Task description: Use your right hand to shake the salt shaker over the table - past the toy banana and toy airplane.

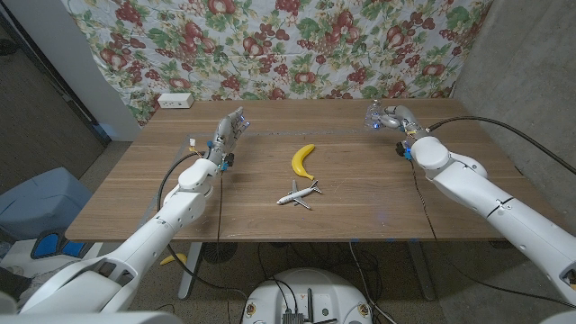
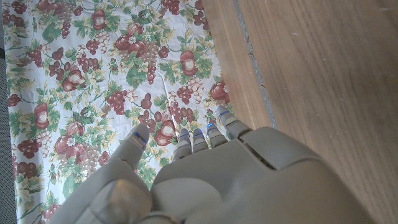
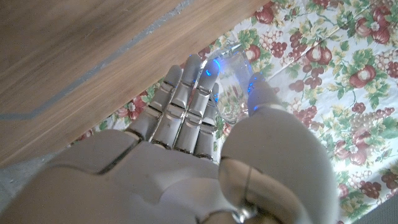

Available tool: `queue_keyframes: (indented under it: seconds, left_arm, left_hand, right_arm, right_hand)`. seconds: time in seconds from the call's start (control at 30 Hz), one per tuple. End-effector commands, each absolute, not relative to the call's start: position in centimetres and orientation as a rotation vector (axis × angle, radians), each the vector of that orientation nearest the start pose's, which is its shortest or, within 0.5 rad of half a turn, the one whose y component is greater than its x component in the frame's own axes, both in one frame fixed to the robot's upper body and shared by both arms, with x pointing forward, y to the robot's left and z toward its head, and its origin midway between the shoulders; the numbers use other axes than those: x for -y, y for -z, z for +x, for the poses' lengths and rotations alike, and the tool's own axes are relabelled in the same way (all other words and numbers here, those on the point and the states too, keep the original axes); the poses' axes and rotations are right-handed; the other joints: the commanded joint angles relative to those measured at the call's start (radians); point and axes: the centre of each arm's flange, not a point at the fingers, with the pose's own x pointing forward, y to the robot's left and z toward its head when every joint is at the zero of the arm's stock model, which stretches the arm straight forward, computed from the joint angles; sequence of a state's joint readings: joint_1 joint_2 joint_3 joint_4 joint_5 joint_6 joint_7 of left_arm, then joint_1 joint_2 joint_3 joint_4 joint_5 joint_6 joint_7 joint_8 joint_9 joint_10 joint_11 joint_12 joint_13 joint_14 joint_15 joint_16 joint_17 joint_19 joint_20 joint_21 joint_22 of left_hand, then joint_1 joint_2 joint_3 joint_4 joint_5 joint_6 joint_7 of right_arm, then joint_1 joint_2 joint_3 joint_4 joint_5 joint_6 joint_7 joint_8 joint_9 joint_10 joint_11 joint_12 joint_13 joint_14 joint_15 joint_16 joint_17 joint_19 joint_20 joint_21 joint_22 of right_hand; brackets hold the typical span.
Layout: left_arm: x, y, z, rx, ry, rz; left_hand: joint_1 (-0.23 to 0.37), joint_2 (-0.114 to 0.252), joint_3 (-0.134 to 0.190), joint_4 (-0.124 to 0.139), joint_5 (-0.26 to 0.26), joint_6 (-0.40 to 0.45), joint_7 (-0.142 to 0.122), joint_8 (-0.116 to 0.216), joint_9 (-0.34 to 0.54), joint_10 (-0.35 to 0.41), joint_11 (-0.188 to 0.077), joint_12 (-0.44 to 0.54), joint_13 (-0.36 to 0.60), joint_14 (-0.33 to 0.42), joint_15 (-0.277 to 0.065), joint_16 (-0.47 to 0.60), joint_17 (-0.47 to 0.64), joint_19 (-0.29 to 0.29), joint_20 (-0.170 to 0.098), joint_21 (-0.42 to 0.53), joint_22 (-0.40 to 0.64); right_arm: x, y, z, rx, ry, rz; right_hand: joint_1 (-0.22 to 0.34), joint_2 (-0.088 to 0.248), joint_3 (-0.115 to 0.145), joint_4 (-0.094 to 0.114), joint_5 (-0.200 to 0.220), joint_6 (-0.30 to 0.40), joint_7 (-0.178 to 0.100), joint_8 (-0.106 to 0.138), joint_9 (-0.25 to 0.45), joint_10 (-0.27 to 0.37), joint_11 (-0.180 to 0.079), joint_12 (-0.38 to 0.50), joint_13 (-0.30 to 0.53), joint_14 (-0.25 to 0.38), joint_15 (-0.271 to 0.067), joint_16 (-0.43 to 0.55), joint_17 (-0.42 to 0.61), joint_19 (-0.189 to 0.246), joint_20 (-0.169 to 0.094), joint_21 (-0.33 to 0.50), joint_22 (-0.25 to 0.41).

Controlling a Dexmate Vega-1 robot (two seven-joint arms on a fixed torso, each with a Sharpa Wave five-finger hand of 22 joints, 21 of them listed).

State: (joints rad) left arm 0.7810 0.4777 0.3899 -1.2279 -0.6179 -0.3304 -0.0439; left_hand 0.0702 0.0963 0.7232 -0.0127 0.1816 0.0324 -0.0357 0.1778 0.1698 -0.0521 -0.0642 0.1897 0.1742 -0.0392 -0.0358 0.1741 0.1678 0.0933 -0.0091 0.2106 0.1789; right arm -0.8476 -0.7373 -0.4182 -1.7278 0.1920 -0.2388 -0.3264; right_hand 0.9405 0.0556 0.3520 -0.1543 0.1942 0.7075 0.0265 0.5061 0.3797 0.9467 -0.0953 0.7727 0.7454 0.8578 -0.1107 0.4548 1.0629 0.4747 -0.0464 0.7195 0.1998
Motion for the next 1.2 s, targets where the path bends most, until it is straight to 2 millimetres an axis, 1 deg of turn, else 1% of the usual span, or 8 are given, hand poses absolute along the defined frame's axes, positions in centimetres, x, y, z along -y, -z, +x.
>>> queue_keyframes:
  seconds: [0.03, 0.1, 0.27, 0.73, 0.97, 1.07, 1.1, 1.2]
  left_arm:
    - [-28.2, 1.5, 66.2, 0.626, 0.21, -0.019]
    - [-28.2, 1.5, 66.3, 0.626, 0.208, -0.02]
    - [-28.2, 1.5, 66.3, 0.625, 0.208, -0.021]
    - [-28.3, 1.4, 66.5, 0.625, 0.209, -0.021]
    - [-28.5, 1.4, 66.6, 0.624, 0.207, -0.024]
    - [-28.6, 1.4, 66.7, 0.624, 0.208, -0.025]
    - [-28.6, 1.4, 66.7, 0.624, 0.208, -0.023]
    - [-28.6, 1.3, 66.7, 0.625, 0.21, -0.023]
  left_hand:
    - [-0.005, 0.064, 0.0, -0.005, 0.004, 0.004, 0.001, 0.002, 0.003, 0.003, -0.003, 0.002, 0.004, -0.002, -0.037, 0.004, 0.003, 0.006, 0.005, -0.003, 0.004]
    - [-0.005, 0.064, 0.0, -0.005, 0.004, 0.004, 0.0, 0.002, 0.003, 0.003, -0.003, 0.002, 0.004, -0.002, -0.036, 0.004, 0.003, 0.006, 0.005, -0.003, 0.004]
    - [-0.005, 0.064, 0.0, -0.006, 0.004, 0.005, 0.001, 0.003, 0.003, 0.002, -0.004, 0.002, 0.004, -0.001, -0.036, 0.004, 0.003, 0.007, 0.006, -0.003, 0.004]
    - [-0.006, 0.064, 0.001, -0.005, 0.004, 0.005, 0.001, 0.003, 0.003, 0.002, -0.004, 0.002, 0.004, -0.001, -0.035, 0.004, 0.003, 0.007, 0.006, -0.003, 0.004]
    - [-0.006, 0.063, 0.001, -0.006, 0.004, 0.005, 0.001, 0.003, 0.003, 0.003, -0.004, 0.002, 0.004, -0.001, -0.036, 0.004, 0.003, 0.007, 0.006, -0.003, 0.004]
    - [-0.006, 0.064, 0.001, -0.006, 0.004, 0.006, 0.001, 0.003, 0.003, 0.003, -0.005, 0.002, 0.004, -0.001, -0.036, 0.004, 0.003, 0.007, 0.007, -0.003, 0.004]
    - [-0.006, 0.064, 0.001, -0.006, 0.004, 0.005, 0.001, 0.003, 0.003, 0.003, -0.004, 0.002, 0.004, -0.001, -0.036, 0.004, 0.003, 0.007, 0.007, -0.003, 0.004]
    - [-0.006, 0.063, 0.001, -0.006, 0.004, 0.006, 0.001, 0.003, 0.003, 0.003, -0.005, 0.002, 0.004, -0.001, -0.035, 0.004, 0.003, 0.006, 0.007, -0.003, 0.004]
  right_arm:
    - [30.0, -2.2, 59.8, 0.678, 0.373, -0.41]
    - [29.9, -1.8, 59.6, 0.703, 0.44, -0.355]
    - [29.8, -1.3, 59.3, 0.731, 0.514, -0.29]
    - [29.5, -1.1, 59.2, 0.739, 0.539, -0.265]
    - [29.4, -1.7, 59.4, 0.723, 0.493, -0.309]
    - [29.4, -2.2, 59.6, 0.698, 0.428, -0.366]
    - [29.5, -2.7, 59.9, 0.667, 0.368, -0.419]
    - [29.4, -3.1, 60.2, 0.638, 0.321, -0.458]
  right_hand:
    - [0.096, 0.096, 0.014, 0.016, 0.004, 0.244, -0.054, 0.0, 0.003, 0.031, -0.055, 0.0, 0.003, 0.013, -0.103, -0.004, 0.004, -0.008, -0.055, 0.007, 0.001]
    - [0.095, 0.096, 0.014, 0.016, 0.004, 0.243, -0.054, 0.0, 0.004, 0.03, -0.055, 0.0, 0.003, 0.014, -0.103, -0.005, 0.005, -0.008, -0.056, 0.008, 0.0]
    - [0.096, 0.097, 0.015, 0.016, 0.004, 0.245, -0.056, 0.0, 0.003, 0.031, -0.059, 0.0, 0.003, 0.016, -0.104, -0.007, 0.007, -0.008, -0.056, 0.013, 0.0]
    - [0.096, 0.095, 0.015, 0.014, 0.003, 0.246, -0.058, -0.003, 0.0, 0.033, -0.061, -0.002, 0.001, 0.019, -0.105, -0.012, 0.013, -0.009, -0.056, 0.021, -0.001]
    - [0.093, 0.095, 0.015, 0.016, 0.002, 0.245, -0.059, -0.003, 0.001, 0.033, -0.06, -0.003, 0.001, 0.02, -0.104, -0.017, 0.015, -0.012, -0.057, 0.026, -0.002]
    - [0.095, 0.096, 0.016, 0.015, 0.003, 0.246, -0.059, -0.003, 0.002, 0.033, -0.058, -0.002, 0.004, 0.022, -0.106, -0.017, 0.017, -0.011, -0.056, 0.028, -0.002]
    - [0.095, 0.095, 0.016, 0.015, 0.002, 0.246, -0.059, -0.003, 0.002, 0.032, -0.059, -0.002, 0.003, 0.022, -0.106, -0.017, 0.017, -0.011, -0.056, 0.029, -0.002]
    - [0.094, 0.095, 0.016, 0.015, 0.002, 0.243, -0.061, -0.004, 0.003, 0.031, -0.058, -0.003, 0.005, 0.021, -0.105, -0.019, 0.017, -0.012, -0.055, 0.03, -0.002]
